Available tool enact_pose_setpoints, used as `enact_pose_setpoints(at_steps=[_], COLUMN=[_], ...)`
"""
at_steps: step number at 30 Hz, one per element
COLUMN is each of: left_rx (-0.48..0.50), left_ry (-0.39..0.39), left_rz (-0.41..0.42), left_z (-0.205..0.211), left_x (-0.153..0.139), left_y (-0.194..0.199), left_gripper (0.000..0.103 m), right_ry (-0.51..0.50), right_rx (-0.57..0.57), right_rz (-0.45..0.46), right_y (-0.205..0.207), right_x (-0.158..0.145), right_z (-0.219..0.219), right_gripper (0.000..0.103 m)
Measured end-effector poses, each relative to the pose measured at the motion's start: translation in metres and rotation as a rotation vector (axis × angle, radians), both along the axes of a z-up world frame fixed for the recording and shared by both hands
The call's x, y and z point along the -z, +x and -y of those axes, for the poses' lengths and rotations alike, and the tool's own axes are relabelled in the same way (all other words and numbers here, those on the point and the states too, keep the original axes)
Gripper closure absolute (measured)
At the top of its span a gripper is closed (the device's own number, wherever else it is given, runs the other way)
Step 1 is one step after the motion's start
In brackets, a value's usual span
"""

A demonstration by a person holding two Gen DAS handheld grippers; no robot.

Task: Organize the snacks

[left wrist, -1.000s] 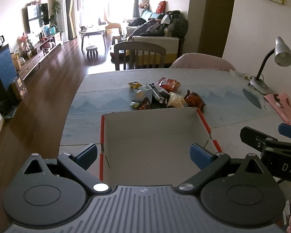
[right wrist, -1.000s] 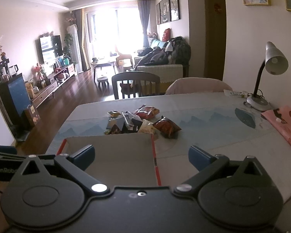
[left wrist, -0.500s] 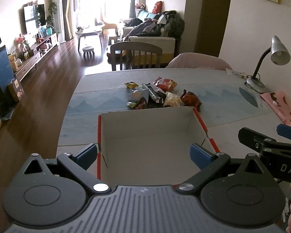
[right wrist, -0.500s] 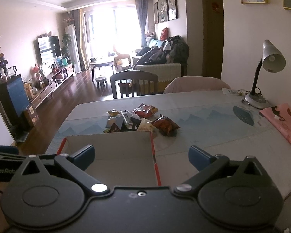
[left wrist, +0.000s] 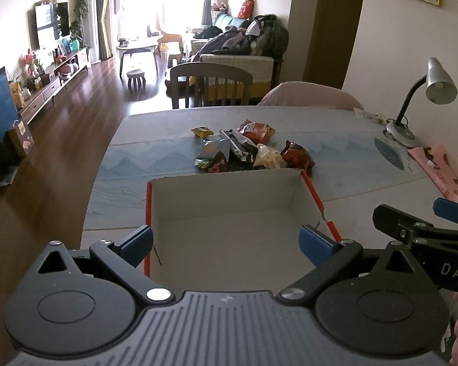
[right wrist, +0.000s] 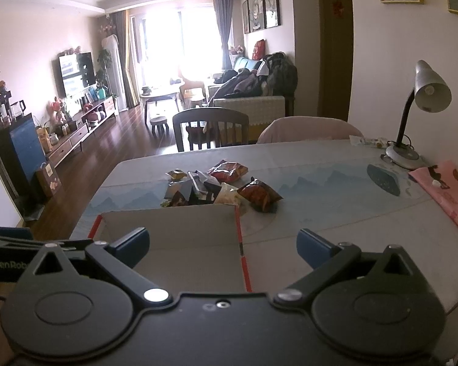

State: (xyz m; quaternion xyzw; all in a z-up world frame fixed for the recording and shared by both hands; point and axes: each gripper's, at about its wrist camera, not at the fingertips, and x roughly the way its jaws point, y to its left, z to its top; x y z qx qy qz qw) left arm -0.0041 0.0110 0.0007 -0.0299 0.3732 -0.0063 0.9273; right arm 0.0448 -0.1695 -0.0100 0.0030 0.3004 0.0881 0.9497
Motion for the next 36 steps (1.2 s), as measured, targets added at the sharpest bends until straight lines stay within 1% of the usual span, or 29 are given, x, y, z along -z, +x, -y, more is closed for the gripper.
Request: enact_pose_setpoints(at_steps=[5,9,13,16,20,23,27,30,33,36], left_rx=[-0.015,-0.050,-0.071,-0.073,-0.043,-0.019,-0.031,-0.040,-0.056,-0.070], left_ry=[0.013,0.047,0.052,0.070,0.106,0.092,0.061,0.044,0.029,-0.002], left_rz=[-0.019,-0.023,-0.040,-0.048,-0.055,-0.078,-0.123,-0.158,-0.212,-0.265], left_z=[0.004,0.003,0.002,0.003,0.007,0.008,0.004,0.000,-0.003,-0.005], left_x=[0.005,0.005,0.002,-0.003,-0.015,-0.027,-0.034,-0.034,-0.030,-0.022], left_y=[0.022,0.042,0.067,0.085,0.115,0.146,0.189,0.219,0.250,0.279], left_gripper=[0.001,0.001,0.001,0.001,0.001,0.001,0.001,0.001,0.001,0.001], right_ry=[-0.006,0.001,-0.001,-0.017,-0.036,-0.032,-0.029,-0.042,-0.032,-0.057], right_rx=[-0.023,-0.048,-0.090,-0.127,-0.188,-0.237,-0.277,-0.298,-0.306,-0.323], right_rz=[-0.013,-0.048,-0.068,-0.075,-0.116,-0.158,-0.194,-0.220,-0.272,-0.317], right_y=[0.017,0.046,0.073,0.094,0.128,0.157,0.198,0.228,0.259,0.290], right_x=[0.005,0.010,0.009,0.006,-0.005,-0.016,-0.025,-0.024,-0.020,-0.011], right_z=[0.000,0.003,0.005,0.009,0.014,0.018,0.025,0.029,0.035,0.039], right_gripper=[0.000,0.000,0.001,0.001,0.001,0.001,0.003,0.004,0.005,0.005])
